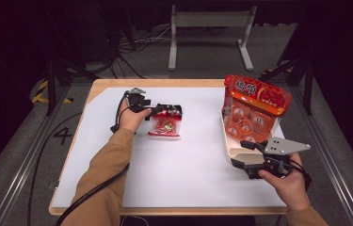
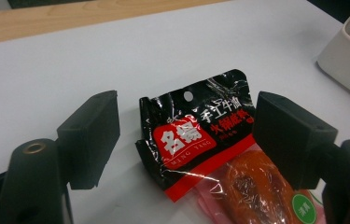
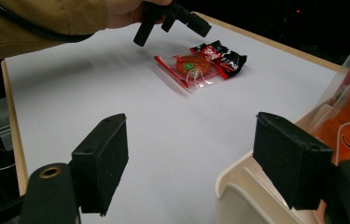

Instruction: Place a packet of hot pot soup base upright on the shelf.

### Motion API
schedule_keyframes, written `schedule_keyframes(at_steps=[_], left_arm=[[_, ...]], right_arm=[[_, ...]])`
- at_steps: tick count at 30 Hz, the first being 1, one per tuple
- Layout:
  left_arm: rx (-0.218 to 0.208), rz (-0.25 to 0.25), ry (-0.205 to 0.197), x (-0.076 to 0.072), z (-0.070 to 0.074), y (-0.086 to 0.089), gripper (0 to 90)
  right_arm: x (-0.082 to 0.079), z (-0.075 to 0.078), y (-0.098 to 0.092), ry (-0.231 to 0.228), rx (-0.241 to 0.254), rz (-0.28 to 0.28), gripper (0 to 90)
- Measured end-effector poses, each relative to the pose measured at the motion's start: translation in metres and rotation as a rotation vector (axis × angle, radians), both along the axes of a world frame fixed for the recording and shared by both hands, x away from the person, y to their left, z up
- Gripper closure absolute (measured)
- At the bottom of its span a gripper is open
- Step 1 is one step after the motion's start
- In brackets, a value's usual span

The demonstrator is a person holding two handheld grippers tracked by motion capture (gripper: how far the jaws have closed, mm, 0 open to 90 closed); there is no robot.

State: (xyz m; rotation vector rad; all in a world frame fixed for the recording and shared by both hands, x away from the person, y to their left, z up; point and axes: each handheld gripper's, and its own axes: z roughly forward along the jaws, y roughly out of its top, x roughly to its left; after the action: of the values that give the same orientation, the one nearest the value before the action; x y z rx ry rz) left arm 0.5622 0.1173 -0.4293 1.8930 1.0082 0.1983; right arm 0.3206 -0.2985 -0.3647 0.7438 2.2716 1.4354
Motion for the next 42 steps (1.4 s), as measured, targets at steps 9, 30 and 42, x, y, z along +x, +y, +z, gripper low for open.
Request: schedule_keyframes(at_steps=[9, 30, 42], left_arm=[[0.049, 0.007, 0.047, 0.006, -0.012, -0.01, 23.3], [0.156, -0.004, 0.032, 0.0, -0.023, -0.023, 59.6], [0.113, 0.01, 0.058, -0.008, -0.02, -0.012, 88.8]], right_arm=[[-0.002, -0.001, 0.0, 0.01, -0.003, 0.025, 26.7], [-0.003, -0.005, 0.002, 0.03, -0.01, 0.046, 24.4], [-0.001, -0.006, 0.001, 0.036, -0.004, 0.041, 24.9]])
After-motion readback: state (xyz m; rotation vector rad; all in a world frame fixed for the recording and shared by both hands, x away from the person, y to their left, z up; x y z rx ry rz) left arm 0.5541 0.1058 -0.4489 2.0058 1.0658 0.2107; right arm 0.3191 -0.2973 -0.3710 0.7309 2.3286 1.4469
